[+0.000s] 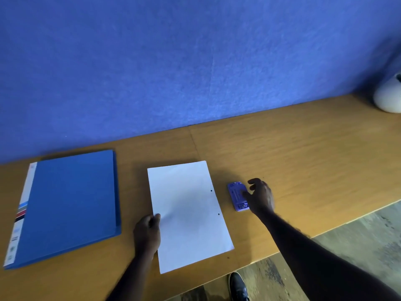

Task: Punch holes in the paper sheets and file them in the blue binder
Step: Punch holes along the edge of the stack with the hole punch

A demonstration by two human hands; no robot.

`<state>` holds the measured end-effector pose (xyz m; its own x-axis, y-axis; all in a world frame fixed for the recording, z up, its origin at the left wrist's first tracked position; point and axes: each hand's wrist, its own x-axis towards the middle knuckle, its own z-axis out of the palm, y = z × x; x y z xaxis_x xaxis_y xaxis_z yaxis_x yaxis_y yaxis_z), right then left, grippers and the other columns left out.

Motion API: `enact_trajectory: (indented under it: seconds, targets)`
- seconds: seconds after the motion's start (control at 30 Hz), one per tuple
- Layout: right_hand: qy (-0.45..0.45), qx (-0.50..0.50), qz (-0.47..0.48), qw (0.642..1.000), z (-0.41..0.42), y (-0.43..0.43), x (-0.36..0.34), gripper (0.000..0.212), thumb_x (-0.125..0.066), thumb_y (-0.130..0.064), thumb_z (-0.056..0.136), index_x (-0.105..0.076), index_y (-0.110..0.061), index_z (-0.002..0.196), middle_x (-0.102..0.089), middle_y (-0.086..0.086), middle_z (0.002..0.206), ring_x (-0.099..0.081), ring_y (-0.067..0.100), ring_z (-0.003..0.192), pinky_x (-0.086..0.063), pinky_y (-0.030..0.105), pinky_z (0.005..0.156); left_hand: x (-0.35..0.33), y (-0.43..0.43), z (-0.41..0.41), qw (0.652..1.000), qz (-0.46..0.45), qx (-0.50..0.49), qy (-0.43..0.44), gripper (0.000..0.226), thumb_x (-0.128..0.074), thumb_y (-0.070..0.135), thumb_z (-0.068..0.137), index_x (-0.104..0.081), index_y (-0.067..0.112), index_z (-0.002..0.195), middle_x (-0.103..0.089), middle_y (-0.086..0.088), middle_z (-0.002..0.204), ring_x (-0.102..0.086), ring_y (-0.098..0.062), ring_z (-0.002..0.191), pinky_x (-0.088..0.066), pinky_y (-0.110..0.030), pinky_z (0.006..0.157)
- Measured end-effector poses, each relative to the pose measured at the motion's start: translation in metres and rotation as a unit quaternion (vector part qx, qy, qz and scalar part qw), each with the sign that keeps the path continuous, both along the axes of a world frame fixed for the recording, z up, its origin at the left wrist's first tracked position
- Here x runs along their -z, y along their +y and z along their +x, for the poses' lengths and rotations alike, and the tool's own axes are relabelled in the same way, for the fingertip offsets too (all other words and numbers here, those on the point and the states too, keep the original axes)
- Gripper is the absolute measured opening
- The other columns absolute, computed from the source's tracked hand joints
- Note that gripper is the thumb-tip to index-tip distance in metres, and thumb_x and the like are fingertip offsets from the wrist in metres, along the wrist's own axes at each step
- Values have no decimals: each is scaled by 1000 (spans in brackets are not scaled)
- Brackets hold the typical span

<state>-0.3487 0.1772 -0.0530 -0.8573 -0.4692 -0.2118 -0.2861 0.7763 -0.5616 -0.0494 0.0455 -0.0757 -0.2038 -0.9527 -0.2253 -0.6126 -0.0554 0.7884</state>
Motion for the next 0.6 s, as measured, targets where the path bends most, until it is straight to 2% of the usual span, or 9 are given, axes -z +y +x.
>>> enact_trajectory:
  seconds: [0.07, 0.13, 0.2, 0.27, 0.37, 0.47, 0.6]
  targets:
    - [67, -27, -51, 996, 14, -1, -2, 29, -69, -22, 83, -64, -20, 111, -62, -1, 107, -56, 21, 103, -47, 34, 81, -5, -1, 3, 1000, -3, 2, 6, 48, -56, 19, 95, -35, 14, 52, -37, -1, 48, -34, -17, 48, -24, -30, 50]
    - [73, -86, -117, 987, 34, -6, -4, 14, -65, -15, 85, -66, -16, 99, -63, -1, 98, -59, 22, 95, -46, 31, 75, -10, -3, 7, 1000, -5, 1, 11, 48, -56, 20, 95, -35, 13, 53, -36, -1, 49, -33, -17, 48, -23, -31, 50]
    - [11, -127, -136, 983, 54, -15, -3, 15, -62, -15, 89, -67, -12, 103, -64, 0, 96, -61, 20, 86, -44, 27, 70, -14, -3, 9, 1000, -4, 1, 19, 47, -56, 22, 95, -36, 12, 53, -36, -2, 49, -33, -16, 49, -24, -30, 50]
    - [-106, -122, -96, 982, 70, -22, 0, 22, -58, -23, 95, -63, -12, 113, -63, 0, 96, -58, 15, 82, -41, 25, 68, -18, -3, 10, 1000, -2, 1, 30, 47, -57, 23, 95, -36, 13, 54, -36, 0, 49, -33, -15, 48, -24, -29, 50]
    - [-296, -61, -103, 948, 84, -27, 1, 23, -52, -30, 99, -65, -11, 95, -62, 3, 85, -54, 16, 73, -42, 27, 63, -22, -3, 12, 999, 1, -2, 42, 46, -57, 24, 95, -37, 15, 54, -35, 2, 49, -34, -13, 48, -24, -27, 49]
    - [-330, -48, -143, 932, 90, -29, -1, 17, -56, -18, 97, -67, -13, 86, -70, 6, 86, -62, 17, 72, -51, 32, 65, -26, -5, 16, 999, 1, -5, 45, 47, -57, 24, 95, -36, 16, 54, -33, 4, 48, -32, -12, 47, -24, -26, 49]
    - [-316, -50, -134, 938, 91, -33, 1, 12, -56, -17, 96, -68, -16, 93, -74, 10, 96, -68, 19, 78, -57, 37, 71, -34, -1, 18, 998, -7, -5, 58, 45, -58, 23, 95, -37, 12, 56, -32, 1, 50, -31, -13, 48, -24, -28, 51]
